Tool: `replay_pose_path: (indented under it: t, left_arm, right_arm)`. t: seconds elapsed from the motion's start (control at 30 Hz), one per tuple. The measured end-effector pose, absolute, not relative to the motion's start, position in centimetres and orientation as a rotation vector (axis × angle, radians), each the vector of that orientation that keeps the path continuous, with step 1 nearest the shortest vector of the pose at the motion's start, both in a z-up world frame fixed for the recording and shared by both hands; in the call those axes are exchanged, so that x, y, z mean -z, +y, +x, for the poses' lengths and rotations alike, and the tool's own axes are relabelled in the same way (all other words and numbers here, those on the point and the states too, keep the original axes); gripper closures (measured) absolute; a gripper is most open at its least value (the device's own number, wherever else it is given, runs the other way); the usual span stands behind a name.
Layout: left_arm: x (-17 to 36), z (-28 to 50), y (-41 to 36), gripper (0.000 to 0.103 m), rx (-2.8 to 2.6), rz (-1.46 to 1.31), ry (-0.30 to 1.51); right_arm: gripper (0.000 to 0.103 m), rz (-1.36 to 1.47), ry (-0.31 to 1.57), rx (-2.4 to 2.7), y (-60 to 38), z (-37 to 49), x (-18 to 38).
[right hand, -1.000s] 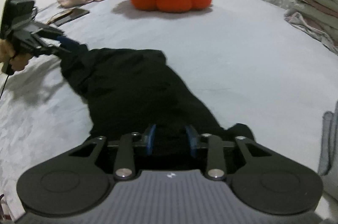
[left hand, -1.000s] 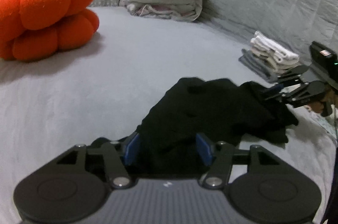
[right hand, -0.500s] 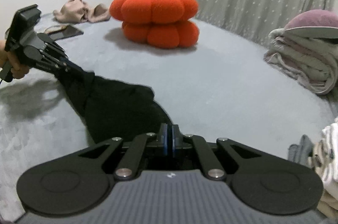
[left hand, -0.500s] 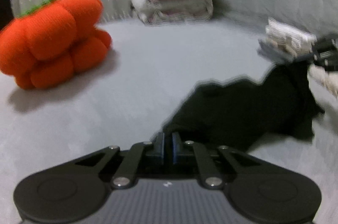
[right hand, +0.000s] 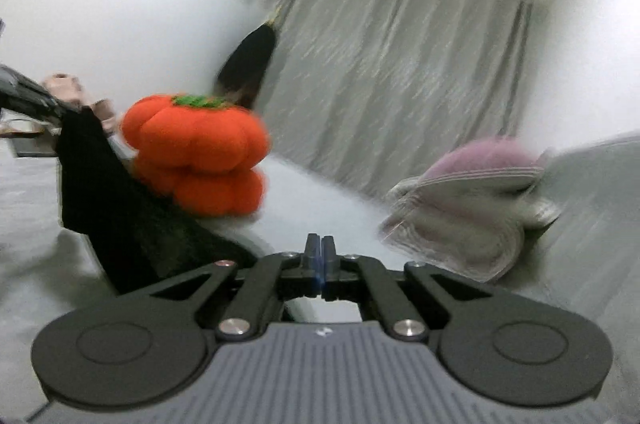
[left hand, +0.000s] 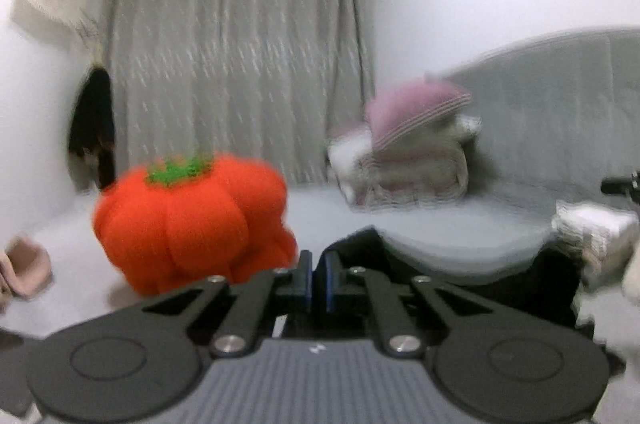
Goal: Fold clothes
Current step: 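Open both grippers to release the garment and lift them away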
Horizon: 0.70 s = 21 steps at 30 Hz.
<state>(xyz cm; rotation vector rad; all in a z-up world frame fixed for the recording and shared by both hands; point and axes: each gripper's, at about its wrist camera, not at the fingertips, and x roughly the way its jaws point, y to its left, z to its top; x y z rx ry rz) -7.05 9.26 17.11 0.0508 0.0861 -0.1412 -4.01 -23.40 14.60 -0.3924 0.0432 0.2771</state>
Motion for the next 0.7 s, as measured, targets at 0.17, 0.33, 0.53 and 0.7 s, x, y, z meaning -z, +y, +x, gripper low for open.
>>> replay_pose_path:
  t: [0.17,0.33,0.53,0.7]
  left_arm:
    - [-19.0,-9.0,8.4,0.097,0.175,0.056,0.033]
    - [-16.5,-9.2,9.2,0.098,0.204,0.023,0.119]
    - [-13.8,-9.4,11.8,0.098,0.181,0.001,0.219]
    - [-10.9,-8.0,12.6,0.096,0.231,0.054,0.391]
  right_arm:
    - [0.103,-0.281,0.062,-0.345,-23.9,-4.6,-16.2]
    - [0.087,-0.243,0.324,-0.423,-23.9,-1.4,-11.4]
    - [0.087,-0.298,0.489,-0.496,-21.5,3.7,-7.5]
    - [0.052,-0.342,0.544,-0.568,-18.5,6.0,-5.9]
